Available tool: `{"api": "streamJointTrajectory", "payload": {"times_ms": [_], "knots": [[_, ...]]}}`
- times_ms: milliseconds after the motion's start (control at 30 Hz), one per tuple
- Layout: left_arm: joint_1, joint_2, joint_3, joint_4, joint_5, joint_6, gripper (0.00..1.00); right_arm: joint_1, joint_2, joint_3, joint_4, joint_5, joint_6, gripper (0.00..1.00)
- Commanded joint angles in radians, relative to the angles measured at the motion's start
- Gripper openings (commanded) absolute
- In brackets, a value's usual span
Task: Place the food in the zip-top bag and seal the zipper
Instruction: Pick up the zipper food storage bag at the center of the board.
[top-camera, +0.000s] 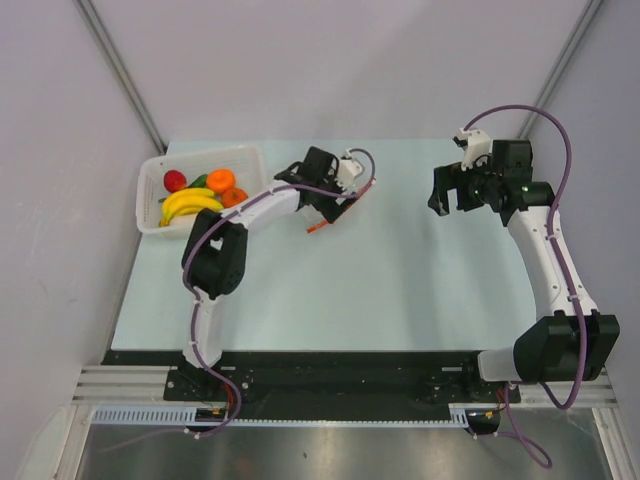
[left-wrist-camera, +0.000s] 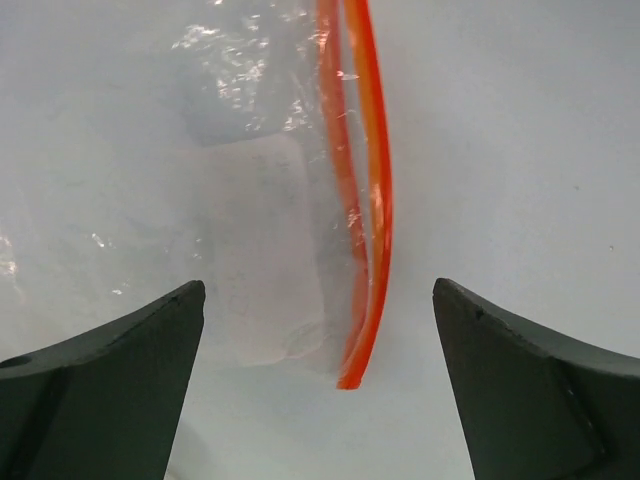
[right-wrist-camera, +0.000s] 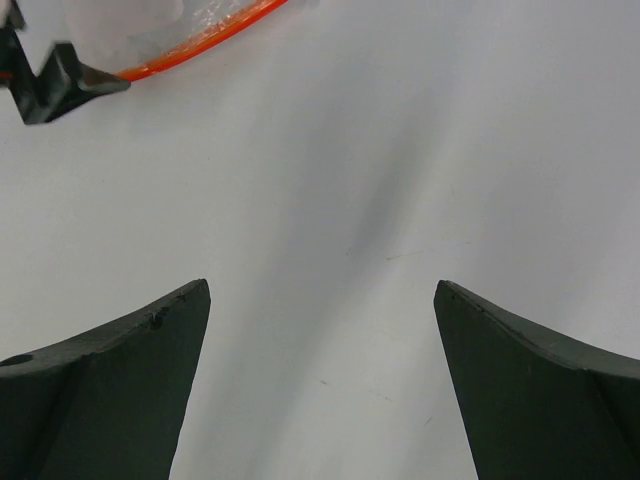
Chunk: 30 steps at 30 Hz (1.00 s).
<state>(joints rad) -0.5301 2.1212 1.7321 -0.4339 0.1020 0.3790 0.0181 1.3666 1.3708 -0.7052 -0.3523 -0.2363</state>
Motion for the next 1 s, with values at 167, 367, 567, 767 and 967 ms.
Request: {"api": "streamJointTrajectory", "payload": {"times_ms": [167,367,567,767,967], "knots": [[-0.139,0.031,-0.103,0.217,-0.376,0.211,0.9,0.005,-0.015,0.004,0.029,-0.008,0.014,1.0],[-0.168,0.135,-0.092,0.3,-0.534,0.29,0.81,0.003,-0.027,0.001,0.016,0.009,0.009,1.0],[-0.168,0.163,-0.068,0.319,-0.559,0.32,0.51,0.002,-0.047,-0.022,0.012,0.018,0.012,1.0],[-0.168,0.047,-0.039,0.236,-0.458,0.197,0.0,-0.001,-0.07,-0.036,0.012,0.009,0.048,1.0],[-0.154,-0.128,-0.011,0.095,-0.277,0.023,0.0,-0.01,-0.067,-0.032,0.033,-0.052,0.129,1.0]]}}
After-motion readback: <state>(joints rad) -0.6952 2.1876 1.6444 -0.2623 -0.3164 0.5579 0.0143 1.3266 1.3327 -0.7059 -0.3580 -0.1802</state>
